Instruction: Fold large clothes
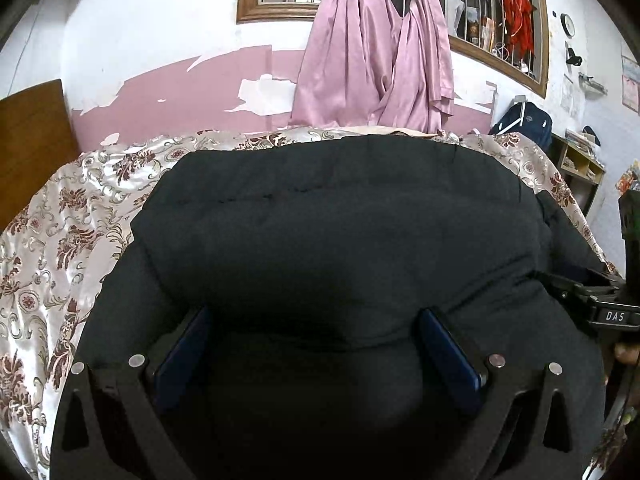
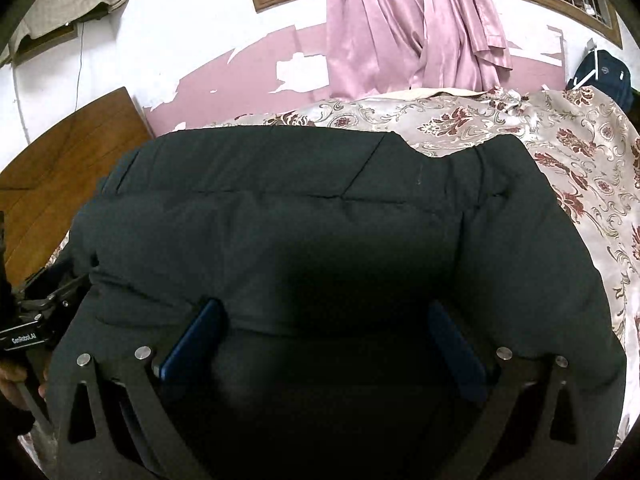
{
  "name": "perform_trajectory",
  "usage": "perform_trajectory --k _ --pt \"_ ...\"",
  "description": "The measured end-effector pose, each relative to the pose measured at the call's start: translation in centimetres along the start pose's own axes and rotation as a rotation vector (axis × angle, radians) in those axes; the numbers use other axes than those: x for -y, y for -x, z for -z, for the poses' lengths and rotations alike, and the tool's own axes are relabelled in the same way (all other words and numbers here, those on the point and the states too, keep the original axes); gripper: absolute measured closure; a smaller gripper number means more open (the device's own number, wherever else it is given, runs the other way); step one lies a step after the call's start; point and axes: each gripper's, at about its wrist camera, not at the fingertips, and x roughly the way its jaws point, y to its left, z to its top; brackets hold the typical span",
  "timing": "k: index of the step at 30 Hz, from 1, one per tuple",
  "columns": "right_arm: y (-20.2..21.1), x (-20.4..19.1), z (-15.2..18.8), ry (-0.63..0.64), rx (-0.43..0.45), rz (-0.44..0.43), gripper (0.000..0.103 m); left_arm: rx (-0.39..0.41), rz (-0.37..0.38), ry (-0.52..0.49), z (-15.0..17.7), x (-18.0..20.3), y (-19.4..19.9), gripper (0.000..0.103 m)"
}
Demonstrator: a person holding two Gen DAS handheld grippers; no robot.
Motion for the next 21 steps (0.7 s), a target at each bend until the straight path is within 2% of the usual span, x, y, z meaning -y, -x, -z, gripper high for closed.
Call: perform_trajectory --k 7,10,14,16,21 --pt "-0.5 0.1 -0.1 -0.003 -0.022 -0.002 0.001 -0.006 -0.007 -0.006 -0.2 -0.2 -0.2 0.0" --pt "-0.5 0.0 -0.2 -0.003 -0.037 -0.001 0.001 0.001 0.018 0.014 -0.3 -0.7 0.1 0.0" --pt "0.3 0.8 -0.3 -0.03 -0.036 -0.051 0.001 -0.009 0.047 0.079 -0.6 -2.3 0.7 0.0" --pt "0.8 1.3 -0.5 -0.039 -0.032 -0.07 0.001 -0.01 0.037 0.11 -0.8 -3.2 0.9 0.0" --pt "2.6 2.1 -0.4 -0.041 0.017 -0.053 0.001 -0.004 -0.006 0.206 -1.4 -5.8 1.3 0.0"
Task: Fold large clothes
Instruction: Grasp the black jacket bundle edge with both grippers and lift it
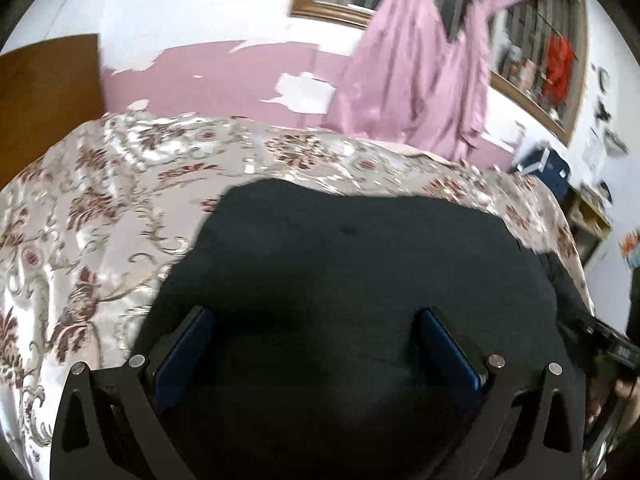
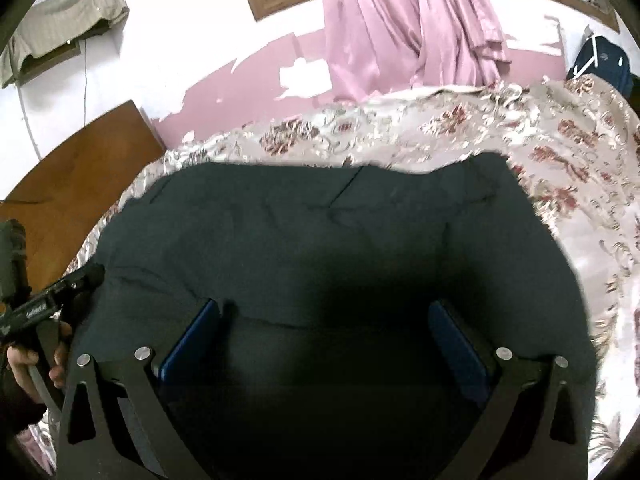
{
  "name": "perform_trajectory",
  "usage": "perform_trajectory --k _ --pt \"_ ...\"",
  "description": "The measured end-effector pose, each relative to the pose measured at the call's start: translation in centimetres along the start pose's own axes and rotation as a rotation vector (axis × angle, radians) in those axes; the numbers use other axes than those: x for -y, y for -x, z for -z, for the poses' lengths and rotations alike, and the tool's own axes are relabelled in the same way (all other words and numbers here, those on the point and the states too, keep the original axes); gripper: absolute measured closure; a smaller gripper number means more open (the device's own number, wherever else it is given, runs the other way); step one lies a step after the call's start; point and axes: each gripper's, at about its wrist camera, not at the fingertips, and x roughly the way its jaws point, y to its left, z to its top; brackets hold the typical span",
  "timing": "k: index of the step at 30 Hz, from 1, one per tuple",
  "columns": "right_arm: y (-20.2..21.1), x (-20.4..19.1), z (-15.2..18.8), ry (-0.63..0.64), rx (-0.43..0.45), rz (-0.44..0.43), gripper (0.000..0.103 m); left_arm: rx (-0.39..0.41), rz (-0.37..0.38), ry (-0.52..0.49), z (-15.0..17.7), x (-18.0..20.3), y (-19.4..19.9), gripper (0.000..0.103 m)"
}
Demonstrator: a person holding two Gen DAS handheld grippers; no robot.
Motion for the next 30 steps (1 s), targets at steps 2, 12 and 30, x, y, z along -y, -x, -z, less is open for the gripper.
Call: perform_trajectory --k 2,12,30 --pt "0.9 0.6 -0.4 -0.006 0.028 0.023 0.001 -0.001 -0.021 0.017 -0.3 -0.9 0.1 0.0" --pt "3.5 6.4 -1.5 -0.029 0.018 0.172 0.001 -0.123 -0.101 0.188 0.3 -7.7 -1.7 0.0" --pt "-0.7 12.6 3.2 -0.273 -0.103 0.042 0.001 -0.287 0.148 0.393 3.4 -12.0 -5.5 0.0"
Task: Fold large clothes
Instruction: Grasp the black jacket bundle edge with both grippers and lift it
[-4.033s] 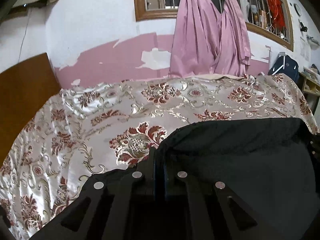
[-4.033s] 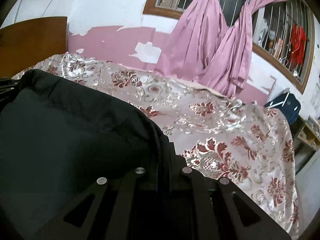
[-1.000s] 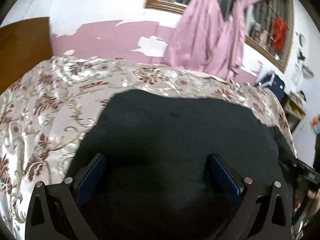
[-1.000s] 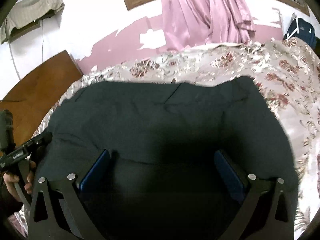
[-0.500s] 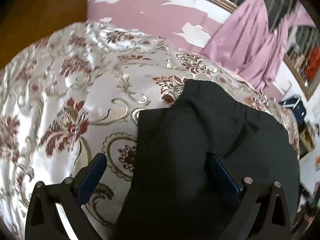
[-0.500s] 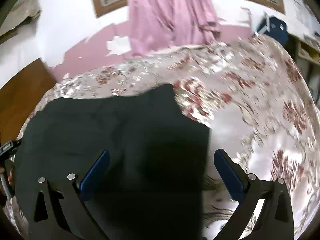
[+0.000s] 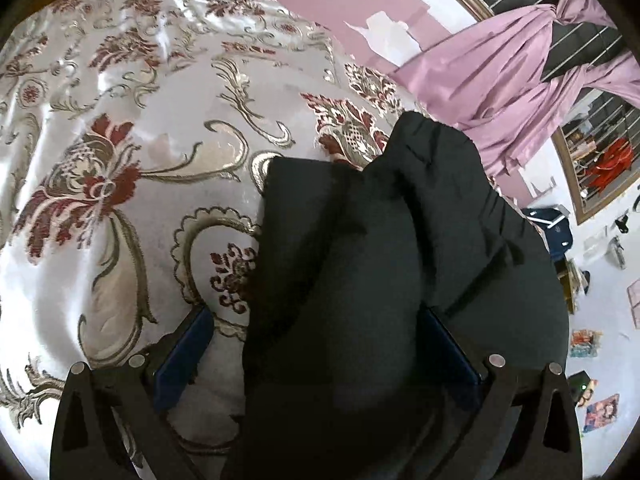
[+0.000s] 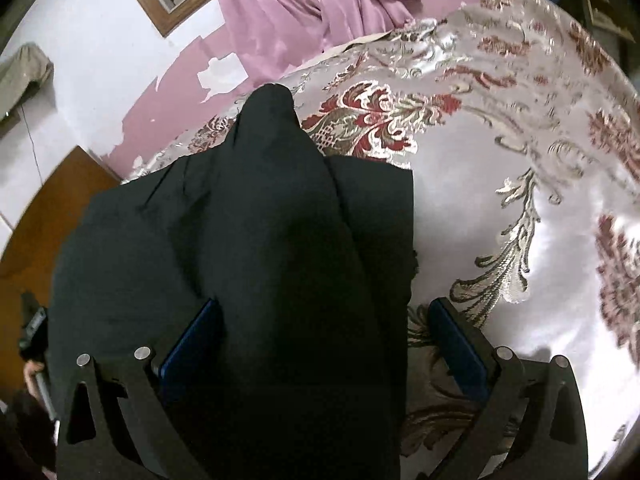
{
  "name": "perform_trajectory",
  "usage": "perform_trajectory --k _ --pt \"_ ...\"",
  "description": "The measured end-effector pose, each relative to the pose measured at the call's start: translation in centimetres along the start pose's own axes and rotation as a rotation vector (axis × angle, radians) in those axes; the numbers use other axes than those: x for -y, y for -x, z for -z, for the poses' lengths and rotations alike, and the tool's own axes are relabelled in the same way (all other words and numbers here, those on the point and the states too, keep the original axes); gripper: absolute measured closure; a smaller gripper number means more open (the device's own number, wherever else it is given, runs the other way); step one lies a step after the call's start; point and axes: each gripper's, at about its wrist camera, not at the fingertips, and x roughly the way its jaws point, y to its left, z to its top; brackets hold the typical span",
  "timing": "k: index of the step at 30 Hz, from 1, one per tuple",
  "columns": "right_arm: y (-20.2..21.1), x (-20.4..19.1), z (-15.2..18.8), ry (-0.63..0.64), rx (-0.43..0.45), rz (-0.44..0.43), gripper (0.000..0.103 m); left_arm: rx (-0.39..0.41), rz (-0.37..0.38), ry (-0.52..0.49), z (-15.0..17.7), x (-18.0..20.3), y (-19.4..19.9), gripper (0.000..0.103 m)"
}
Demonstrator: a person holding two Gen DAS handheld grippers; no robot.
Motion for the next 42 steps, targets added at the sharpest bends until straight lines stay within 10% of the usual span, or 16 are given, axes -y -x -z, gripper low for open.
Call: perform_trajectory --k 15,20,25,42 --pt "-1.2 -0.3 -0.1 -0.042 -0.075 -0.103 0.002 -0.202 0.18 -0.044 0.0 1.0 -1.5 0.009" --pt "-0.6 -1.4 0.4 -0.082 -0.084 -0.146 0.044 -0.201 0.175 0.0 0.5 1.8 -0.4 0.056" --pt "1.0 -2.1 0.9 -0.122 -0.07 -0.194 0.077 -0.148 0.167 0.038 0.8 3.2 2.2 0.081" --pt "14.0 -8.1 0.9 0.026 0.005 -0.259 0.089 -0.078 0.174 -0.015 3.7 5.0 13.5 0.086"
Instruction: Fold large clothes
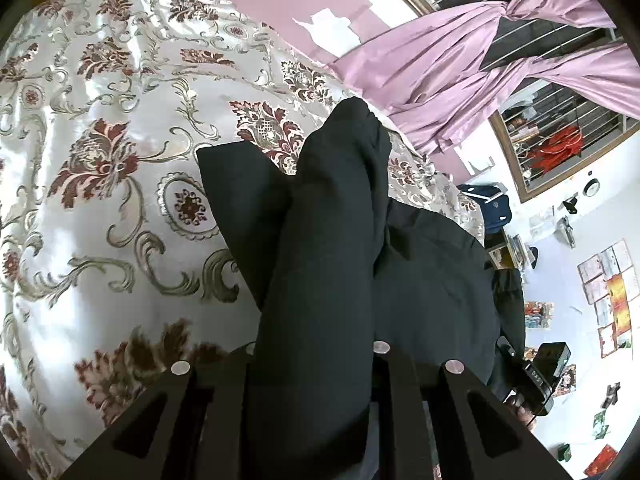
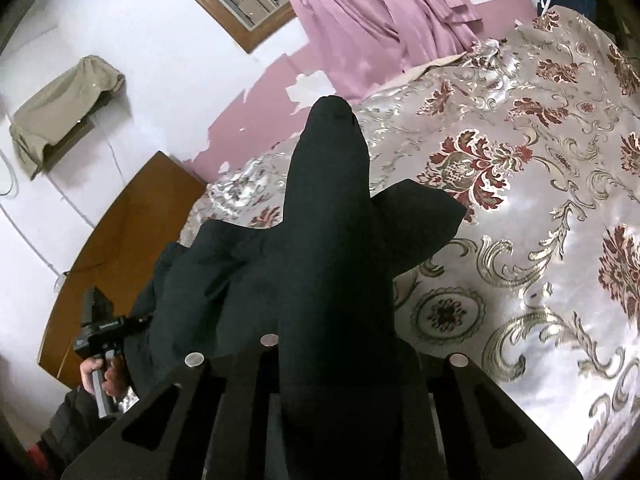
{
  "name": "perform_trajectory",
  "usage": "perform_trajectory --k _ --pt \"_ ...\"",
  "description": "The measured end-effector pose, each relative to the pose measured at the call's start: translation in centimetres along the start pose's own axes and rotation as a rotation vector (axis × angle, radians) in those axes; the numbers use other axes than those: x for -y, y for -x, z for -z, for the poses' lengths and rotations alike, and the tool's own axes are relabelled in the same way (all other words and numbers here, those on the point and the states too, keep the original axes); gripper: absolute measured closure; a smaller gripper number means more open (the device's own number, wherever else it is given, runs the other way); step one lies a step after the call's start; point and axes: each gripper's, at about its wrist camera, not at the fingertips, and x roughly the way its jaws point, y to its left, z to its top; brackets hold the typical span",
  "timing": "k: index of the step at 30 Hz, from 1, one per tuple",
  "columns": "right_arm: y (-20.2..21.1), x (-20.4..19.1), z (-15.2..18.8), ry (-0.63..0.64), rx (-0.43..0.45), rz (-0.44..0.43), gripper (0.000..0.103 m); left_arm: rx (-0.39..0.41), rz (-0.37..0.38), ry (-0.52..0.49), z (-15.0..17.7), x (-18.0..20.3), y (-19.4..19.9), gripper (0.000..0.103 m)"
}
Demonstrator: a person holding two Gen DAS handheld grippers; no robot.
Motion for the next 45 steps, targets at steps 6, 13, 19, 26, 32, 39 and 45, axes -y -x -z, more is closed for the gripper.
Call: perform_trajectory --k 6,13,19,26,32,39,45 --pt "1.9 -1.0 1.5 0.01 -0.008 -0.002 0.089 -0.012 -0.01 -0.001 2.0 -0.8 0.8 0.086" --pt "0.7 0.4 3.8 -0.007 -0.056 0.038 0.089 -0.033 -0.027 0.035 3.9 -3.5 -1.0 0.086" --pt "-0.3 2.7 4.9 -0.08 -0.041 0.076 0.088 -0.044 -0.036 0.099 4.3 -5.6 -2.2 0.081" --pt "-2.4 4.2 6.1 -0.129 -0.038 0.195 0.062 -0.102 -0.201 0.125 4.2 -6.0 -3.4 0.04" --pt "-2.6 3.9 6.2 -0.1 -0.044 0.262 0.028 -0.07 -0.323 0.088 4.2 -5.1 -2.8 0.024" --pt "-2.2 2.6 5.8 -0.032 -0.062 0.348 0.021 0.026 -0.448 0.008 4.8 -3.4 -1.1 0.014" --pt "-0.4 0.5 6.1 0.058 0.011 0.424 0.005 0.082 -0.52 -0.071 5.5 -1.6 0.1 0.011"
